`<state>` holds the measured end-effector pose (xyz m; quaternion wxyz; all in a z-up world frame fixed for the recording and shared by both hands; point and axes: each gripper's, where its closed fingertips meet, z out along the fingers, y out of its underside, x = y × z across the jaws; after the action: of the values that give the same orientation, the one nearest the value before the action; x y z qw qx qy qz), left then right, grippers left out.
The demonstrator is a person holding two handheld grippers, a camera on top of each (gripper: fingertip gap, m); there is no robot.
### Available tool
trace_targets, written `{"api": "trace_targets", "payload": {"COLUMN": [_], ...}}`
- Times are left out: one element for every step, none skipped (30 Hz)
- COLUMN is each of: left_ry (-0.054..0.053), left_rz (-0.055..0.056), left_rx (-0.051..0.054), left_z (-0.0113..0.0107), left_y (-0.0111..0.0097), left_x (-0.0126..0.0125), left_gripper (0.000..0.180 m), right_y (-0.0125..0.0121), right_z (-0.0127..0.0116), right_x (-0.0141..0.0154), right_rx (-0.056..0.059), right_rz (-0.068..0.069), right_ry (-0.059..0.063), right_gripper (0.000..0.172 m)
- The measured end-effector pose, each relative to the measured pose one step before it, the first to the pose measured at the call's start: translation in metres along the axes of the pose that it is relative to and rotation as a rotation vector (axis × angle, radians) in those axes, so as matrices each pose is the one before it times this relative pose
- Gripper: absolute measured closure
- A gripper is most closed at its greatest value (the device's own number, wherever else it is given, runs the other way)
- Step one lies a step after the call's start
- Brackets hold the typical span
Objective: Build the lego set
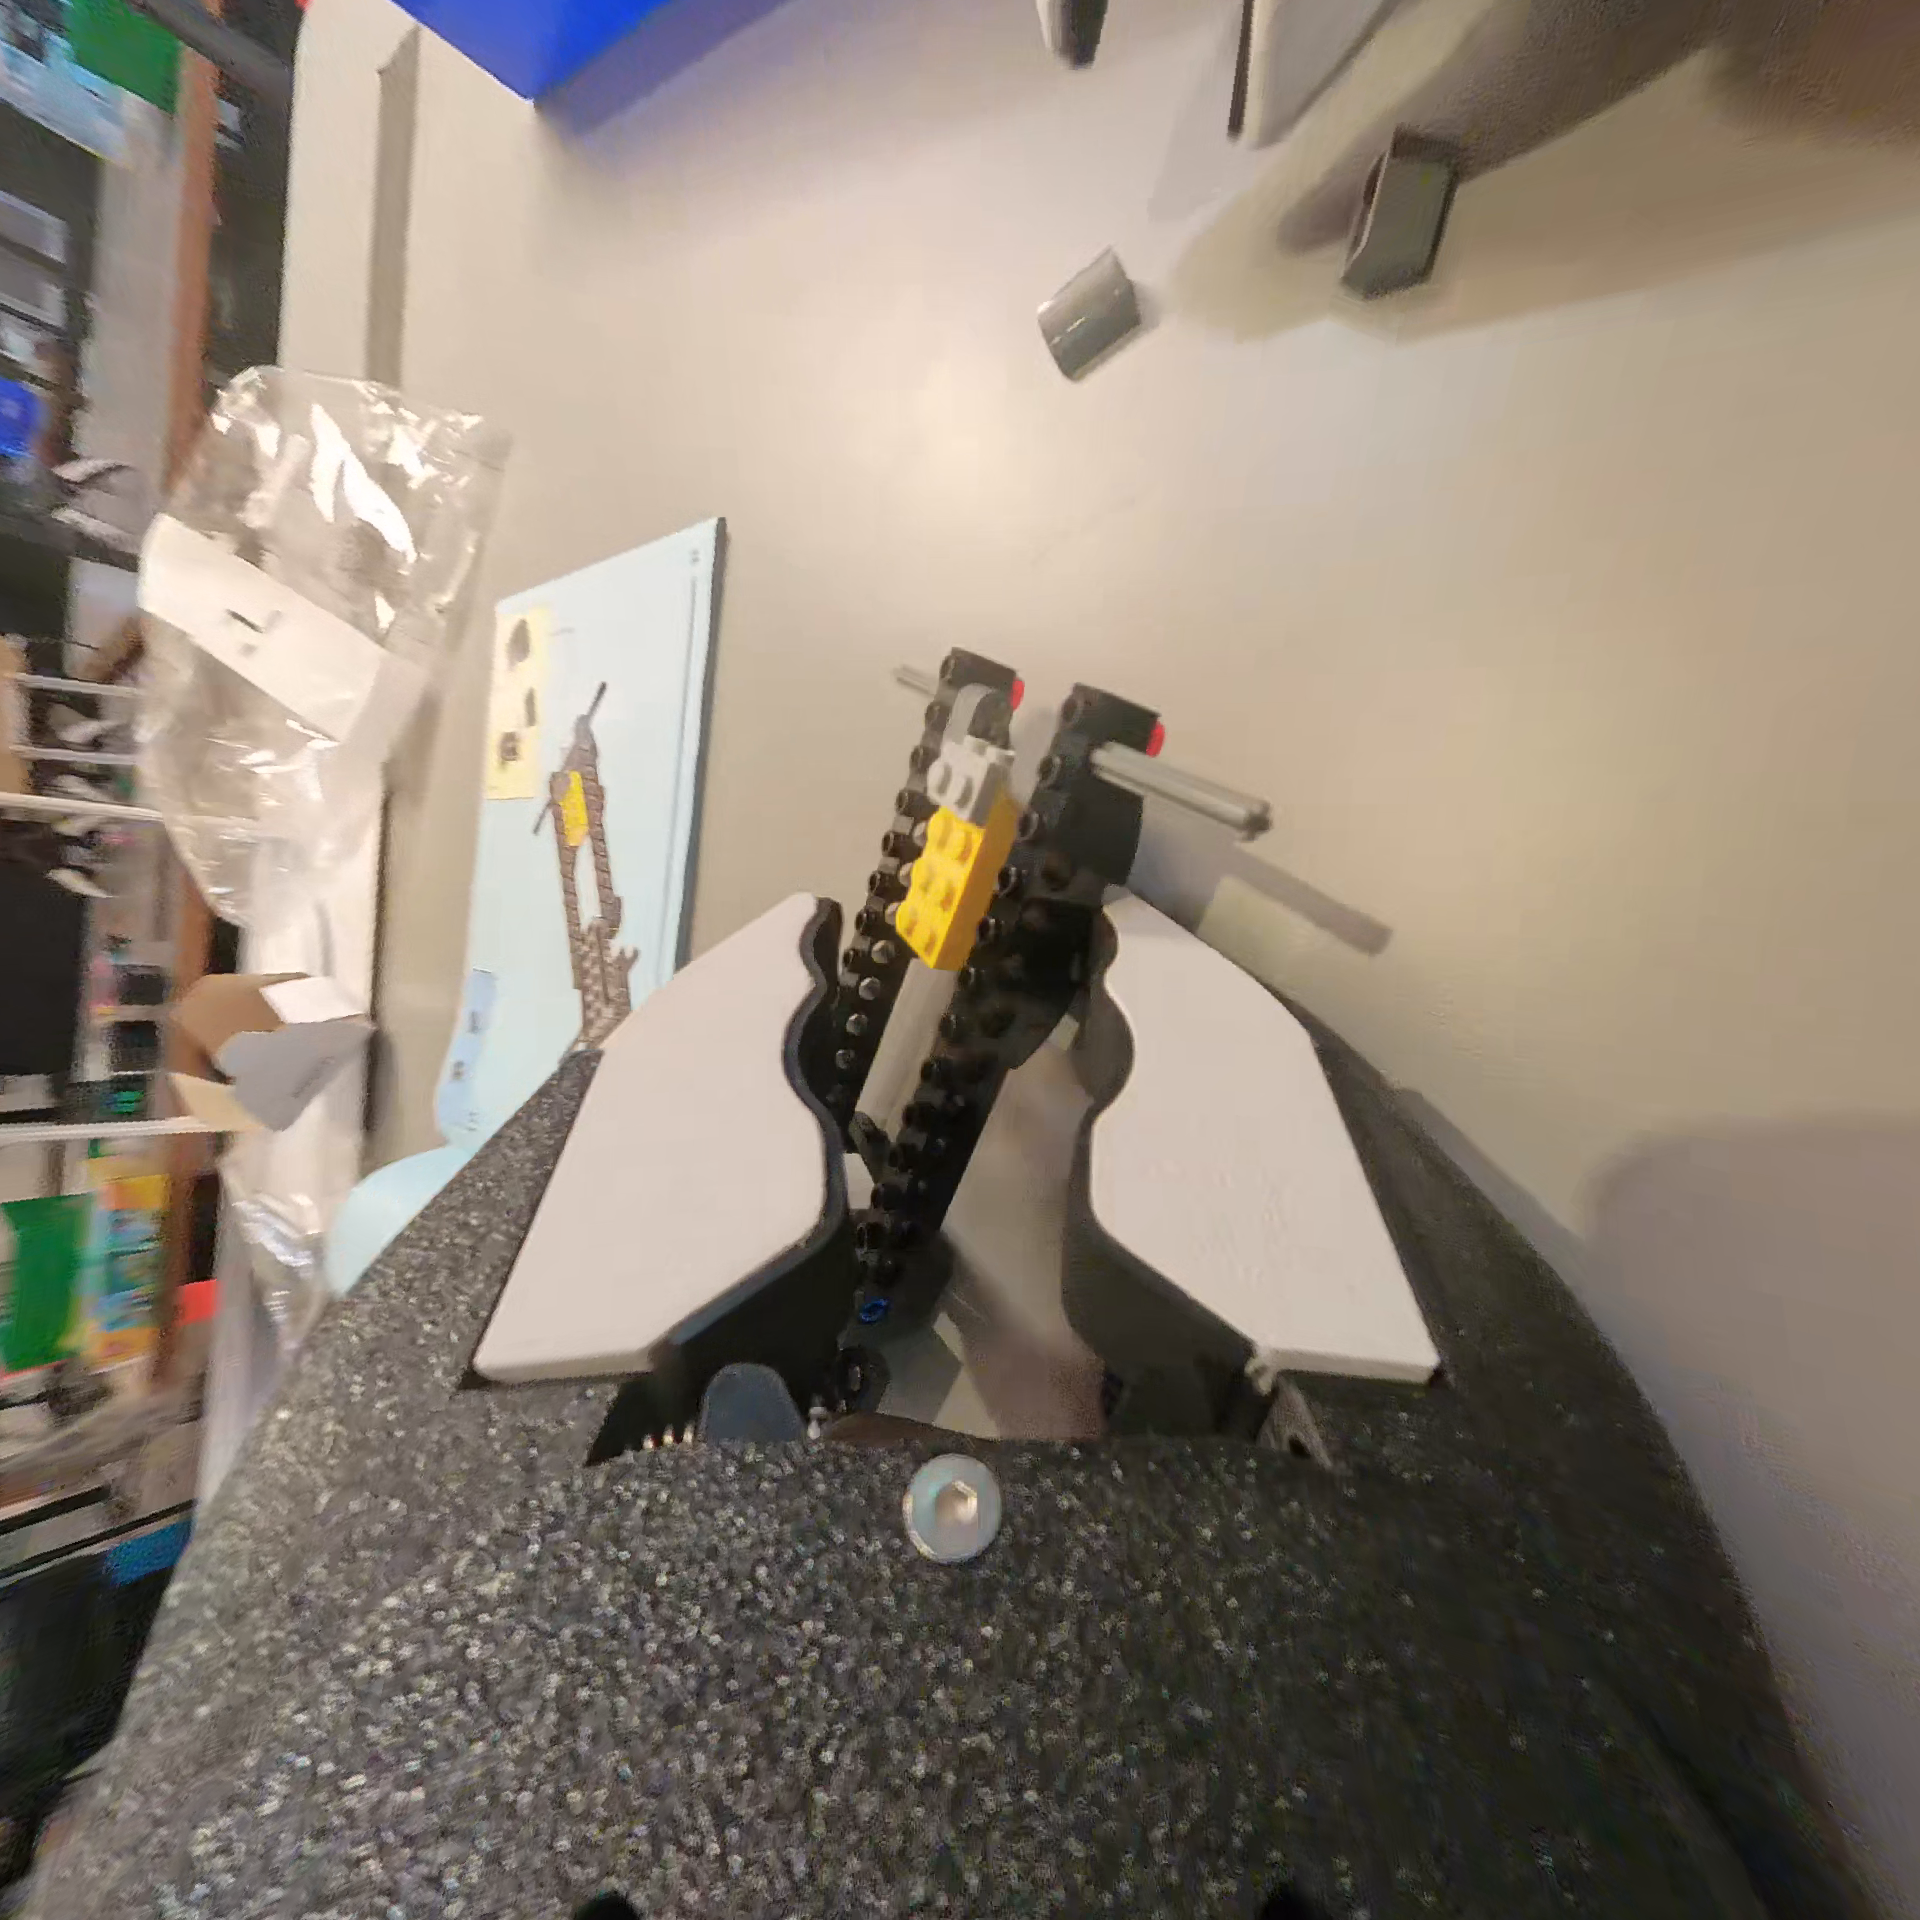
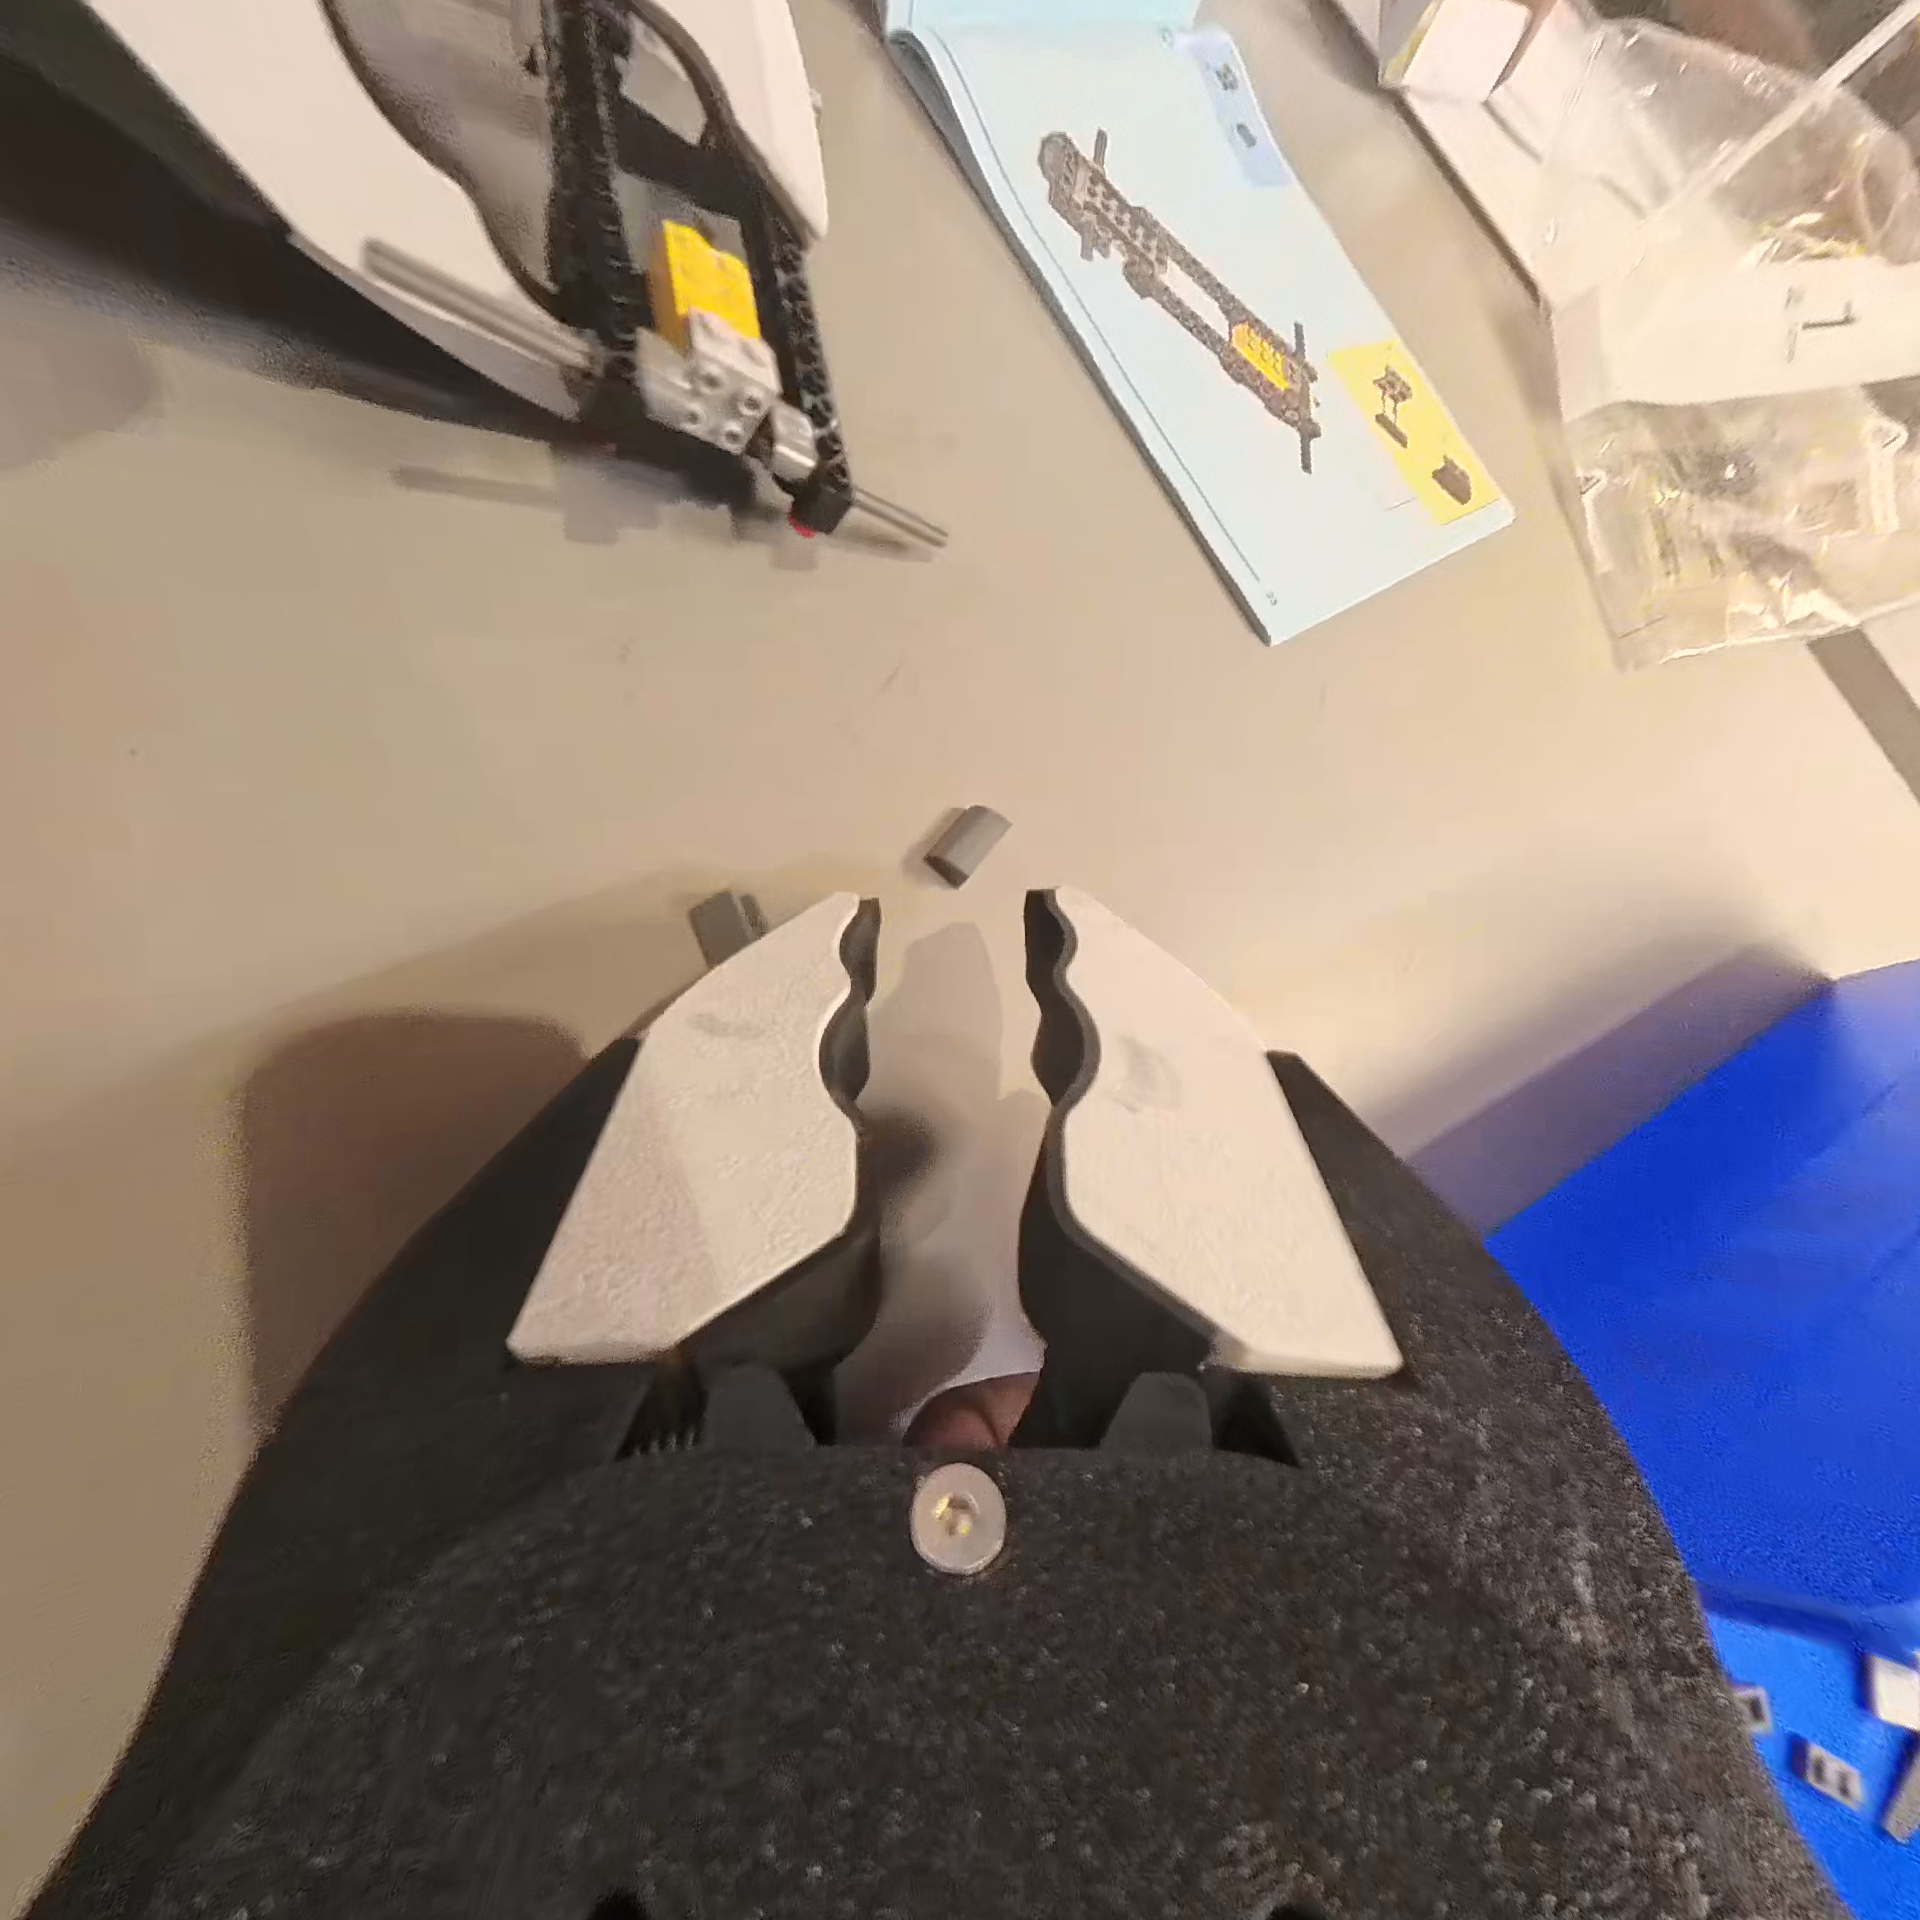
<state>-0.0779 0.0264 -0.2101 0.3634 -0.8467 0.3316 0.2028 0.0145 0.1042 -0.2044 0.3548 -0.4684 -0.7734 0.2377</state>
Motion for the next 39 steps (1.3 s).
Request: {"api": "trace_targets", "payload": {"left_ry": [0.0231, 0.026, 0.0244, 0.0188, 0.0254, 0.0317, 0.0268, 0.0194, 0.0209, 0.0201, 0.0186, 0.0157, 0.0035, -0.0024, -0.0019, -0.0038, -0.0088, -0.005, 0.0059, 0.0067, 0.0026, 0.0082, 0.0124, 0.0051, -0.0021, 0.0011, 0.0034, 0.0049, 0.0059, 0.0052, 0.0006, -0.0063, -0.0077, -0.0015, 0.0097, 0.0133, 0.0077, 0.0028, 0.0035], "left_rz": [-0.0337, -0.0344, -0.0301, -0.0268, -0.0299, -0.0354, -0.0367, -0.0386, -0.0368, -0.0322, -0.0282, -0.0179, -0.0086, -0.0059, -0.0051, -0.001, 0.0034, 0.0035, -0.005, -0.0119, -0.0133, -0.0117, -0.007, -0.0003, 0.0051, 0.0057, 0.0024, 0.002, 0.0051, 0.0106, 0.0183, 0.0246, 0.0265, 0.0251, 0.0224, 0.0183, 0.0137, 0.0125, 0.0147], "left_rx": [0.008, 0.0057, 0.0086, 0.0094, 0.0065, 0.0033, 0.0008, -0.0025, -0.0036, 0.0064, 0.0084, 0.0116, 0.0169, 0.0168, 0.0123, 0.0129, 0.0214, 0.0268, 0.0223, 0.0182, 0.0212, 0.0131, 0.0008, -0.0036, -0.0007, -0.0011, -0.0017, 0.001, 0.0047, 0.0074, 0.0077, 0.007, 0.0053, 0.0038, 0.0031, 0.0023, 0.0002, 0.0012, 0.0025], "left_z": [-0.00095, -0.00034, -0.00038, -0.00008, -0.0001, 0.00006, -0.00009, -0.00014, -0.00016, -0.00088, -0.00147, -0.00193, -0.0022, -0.00207, -0.00147, -0.00086, -0.00057, -0.00024, 0.0001, 0.00028, 0.00044, 0.00072, 0.00098, 0.00114, 0.00093, 0.00093, 0.00109, 0.00137, 0.00112, 0.00092, 0.00052, 0.00016, -0.00001, -0.00002, 0.00025, 0.00043, 0.00088, 0.0009, 0.00074], "left_y": [0.00035, 0.00061, 0.00024, -0.00007, 0.00015, 0.0001, 0.00007, 0.00051, 0.00069, -0.00076, -0.00132, -0.00184, -0.00259, -0.00299, -0.00269, -0.0028, -0.00398, -0.0048, -0.00444, -0.00413, -0.00428, -0.00297, -0.00101, -0.00008, -0.00021, -0.0002, -0.00036, -0.00089, -0.00155, -0.0021, -0.00209, -0.00193, -0.00155, -0.00112, -0.00075, -0.00038, -0.00004, -0.00019, -0.00039], "left_x": [0.00067, 0.00133, 0.00157, 0.00129, 0.0022, 0.00277, 0.00181, 0.00072, 0.00098, 0.00123, 0.00122, 0.00114, -0.00009, -0.00075, -0.00056, -0.00033, -0.00049, 0.00051, 0.00211, 0.00199, 0.00126, 0.00192, 0.00266, 0.00166, 0.00074, 0.00121, 0.0014, 0.00153, 0.00194, 0.00215, 0.00181, 0.00093, 0.00069, 0.00145, 0.00282, 0.0032, 0.00232, 0.00144, 0.00157], "left_gripper": [0.132, 0.131, 0.129, 0.128, 0.128, 0.127, 0.124, 0.122, 0.121, 0.12, 0.119, 0.118, 0.118, 0.119, 0.119, 0.12, 0.12, 0.121, 0.122, 0.123, 0.124, 0.126, 0.126, 0.127, 0.127, 0.127, 0.128, 0.13, 0.133, 0.138, 0.144, 0.149, 0.152, 0.153, 0.153, 0.153, 0.153, 0.153, 0.156], "right_y": [-0.0005, -0.00054, -0.00027, -0.00014, -0.00028, 0.00012, 0.00071, 0.00047, -0.00038, -0.00052, -0.0008, -0.00134, -0.00163, -0.00162, -0.0018, -0.00286, -0.00363, -0.00405, -0.00465, -0.00587, -0.00654, -0.00562, -0.00302, -0.00133, -0.00189, -0.00365, -0.00417, -0.00386, -0.00316, -0.00329, -0.00389, -0.0043, -0.0043, -0.00402, -0.00347, -0.00269, -0.0012, 0.00005, 0.00048], "right_z": [0.00315, 0.00341, 0.00365, 0.00359, 0.00345, 0.00343, 0.00325, 0.00287, 0.00234, 0.00175, 0.00117, 0.00085, 0.00046, 0.00024, 0.0002, 0.00006, -0.0003, -0.00043, -0.00088, -0.00135, -0.00141, -0.00079, 0.00033, 0.00081, 0.00016, -0.00113, -0.00145, -0.00124, -0.00076, -0.00057, -0.00086, -0.00126, -0.00135, -0.00135, -0.001, -0.00068, -0.00028, 0.00007, 0.00013], "right_x": [0.00081, 0.0006, -0.00004, -0.0002, 0.00076, 0.00072, 0.00014, 0.00125, 0.00212, 0.0012, 0.00035, -0.00021, -0.00164, -0.00232, -0.00247, -0.0019, 0.0003, 0.00113, -0.00005, -0.00057, -0.00107, -0.00206, -0.00226, -0.00143, -0.00071, -0.00076, -0.0009, -0.00001, 0.00066, 0.00007, -0.0005, -0.00107, -0.00143, -0.00141, -0.00148, -0.00085, -0.00005, 0.00026, 0.00015], "right_rx": [-0.0118, -0.0122, -0.0148, -0.0142, -0.0117, -0.0131, -0.0167, -0.0134, -0.0056, -0.0022, 0.0001, 0.004, 0.0081, 0.0084, 0.0107, 0.0213, 0.0292, 0.0295, 0.0277, 0.0297, 0.0313, 0.0255, 0.0106, 0.0013, 0.0098, 0.0219, 0.0237, 0.019, 0.0162, 0.0192, 0.0256, 0.0282, 0.0275, 0.0257, 0.0217, 0.0171, 0.009, 0.0007, 0.0001], "right_rz": [0.0167, 0.0175, 0.0181, 0.0215, 0.0268, 0.0231, 0.0141, 0.0093, 0.0025, -0.0062, -0.0105, -0.018, -0.0314, -0.0368, -0.044, -0.0596, -0.0717, -0.0754, -0.0759, -0.0707, -0.0562, -0.0375, -0.0174, -0.003, -0.0015, -0.0061, -0.0057, 0.0004, 0.0047, 0.0051, 0.0054, 0.0037, 0.0007, 0.0018, 0.0056, 0.0065, 0.0046, 0.0015, -0.0014], "right_ry": [-0.0091, -0.0111, -0.0149, -0.015, -0.0096, -0.0101, -0.0107, 0.0009, 0.0101, 0.007, 0.0034, 0.0009, -0.0057, -0.011, -0.0125, -0.0022, 0.0225, 0.0356, 0.0326, 0.0321, 0.0267, 0.014, 0.005, 0.0027, 0.0022, -0.0023, -0.0072, -0.004, -0.0016, -0.0055, -0.0076, -0.0097, -0.0098, -0.0092, -0.0101, -0.006, -0.0006, 0.0016, 0.0017], "right_gripper": [0.144, 0.144, 0.144, 0.144, 0.144, 0.144, 0.145, 0.147, 0.154, 0.162, 0.162, 0.162, 0.162, 0.163, 0.163, 0.165, 0.169, 0.169, 0.169, 0.169, 0.169, 0.169, 0.169, 0.169, 0.169, 0.169, 0.169, 0.169, 0.169, 0.169, 0.169, 0.169, 0.169, 0.169, 0.169, 0.169, 0.169, 0.169, 0.169]}}
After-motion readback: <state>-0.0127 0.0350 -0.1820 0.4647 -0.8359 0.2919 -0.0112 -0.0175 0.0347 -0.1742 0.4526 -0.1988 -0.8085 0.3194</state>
